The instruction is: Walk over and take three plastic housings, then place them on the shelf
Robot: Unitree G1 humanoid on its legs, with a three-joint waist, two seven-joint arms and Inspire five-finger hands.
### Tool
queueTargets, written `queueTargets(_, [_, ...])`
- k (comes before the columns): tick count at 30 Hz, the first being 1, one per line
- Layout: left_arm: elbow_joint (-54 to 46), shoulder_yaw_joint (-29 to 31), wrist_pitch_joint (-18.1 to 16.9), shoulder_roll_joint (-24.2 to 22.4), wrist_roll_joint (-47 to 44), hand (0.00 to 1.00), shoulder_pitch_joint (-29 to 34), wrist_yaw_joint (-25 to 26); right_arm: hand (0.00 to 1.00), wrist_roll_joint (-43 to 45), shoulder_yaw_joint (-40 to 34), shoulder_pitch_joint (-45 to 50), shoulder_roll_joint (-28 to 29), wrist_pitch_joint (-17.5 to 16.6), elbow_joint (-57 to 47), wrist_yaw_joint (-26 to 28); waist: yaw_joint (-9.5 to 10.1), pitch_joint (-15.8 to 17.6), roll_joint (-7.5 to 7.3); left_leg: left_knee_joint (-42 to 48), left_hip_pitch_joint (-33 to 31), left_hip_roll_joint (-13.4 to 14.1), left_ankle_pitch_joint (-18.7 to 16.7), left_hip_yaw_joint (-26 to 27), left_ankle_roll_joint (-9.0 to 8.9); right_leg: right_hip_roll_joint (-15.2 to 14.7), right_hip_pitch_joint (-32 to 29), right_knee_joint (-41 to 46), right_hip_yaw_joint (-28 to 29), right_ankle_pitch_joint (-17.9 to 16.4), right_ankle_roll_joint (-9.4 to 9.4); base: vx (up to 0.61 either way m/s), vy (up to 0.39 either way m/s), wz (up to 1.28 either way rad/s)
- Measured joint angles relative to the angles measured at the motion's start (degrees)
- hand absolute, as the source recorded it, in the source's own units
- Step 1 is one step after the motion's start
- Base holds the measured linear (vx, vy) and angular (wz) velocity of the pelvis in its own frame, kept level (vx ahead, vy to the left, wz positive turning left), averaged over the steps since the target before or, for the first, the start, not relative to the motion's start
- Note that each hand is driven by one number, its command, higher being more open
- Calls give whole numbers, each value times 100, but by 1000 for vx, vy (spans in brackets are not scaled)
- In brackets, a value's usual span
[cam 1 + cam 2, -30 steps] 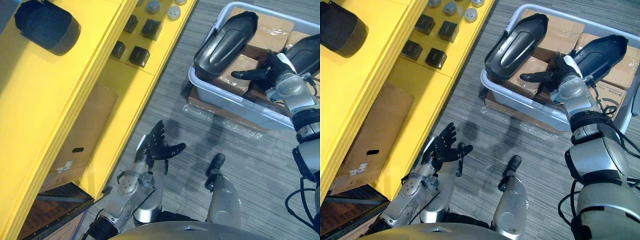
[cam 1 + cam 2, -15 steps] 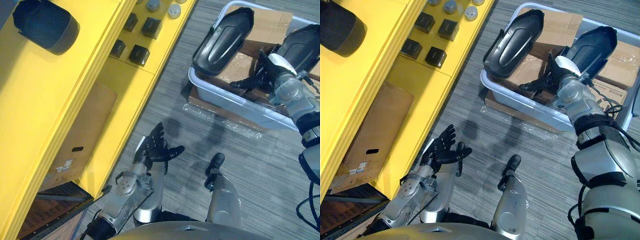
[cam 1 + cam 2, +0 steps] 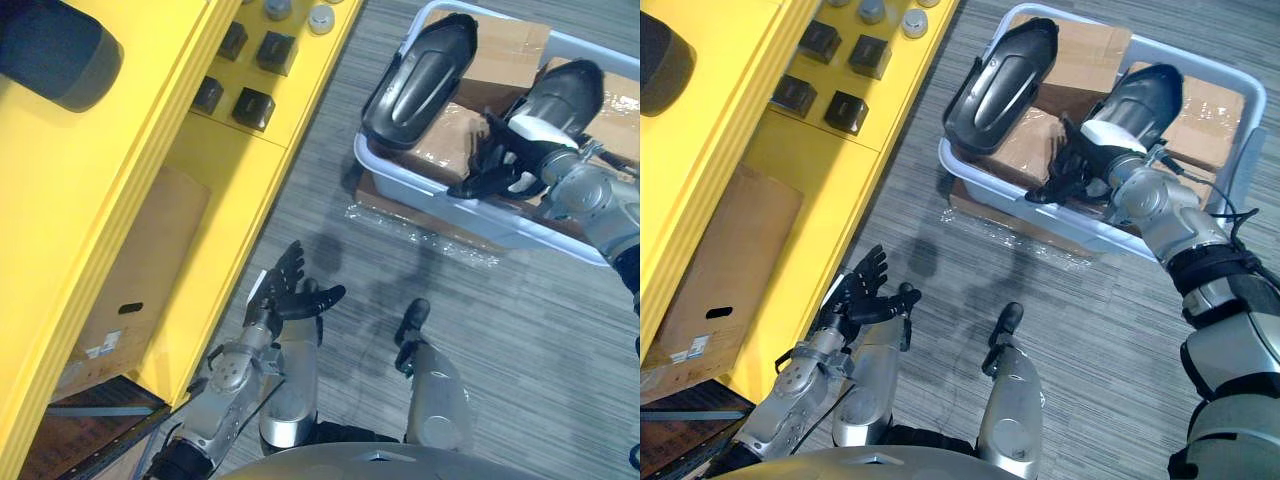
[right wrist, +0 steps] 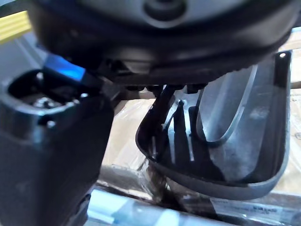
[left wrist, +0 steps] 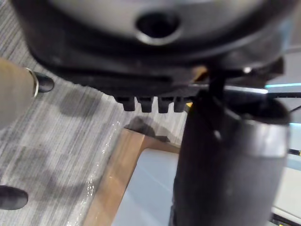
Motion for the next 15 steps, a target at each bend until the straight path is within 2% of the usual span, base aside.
queueTargets(4, [-34,26,-5,0,9,100,146,24,100,11,-358,437,0,1,-554,-350,-57,15,-97,130,-1,21,-96,69,33,17,15,-13,76,3,3,32,27,-9])
queueTargets(11, [-267,184,-4,-4,11,100,228,193,100,42,-1550,1083,7,142,-1630,-1034,-112,76,-238,310,7,81,-292,217,88,64,14,-30,267,16,23,26,33,-12])
queueTargets(13, [-344,211,-4,-6,11,100,231,237,100,313,-1831,1225,43,251,-1768,-1245,-127,77,-270,350,7,81,-304,233,71,64,14,-29,287,17,26,25,27,-5])
queueTargets(15, [-406,212,-3,-16,14,100,310,273,100,965,-2398,1395,387,473,-1845,-1478,-193,73,-326,385,23,82,-355,282,83,60,14,-23,341,31,45,34,33,-9])
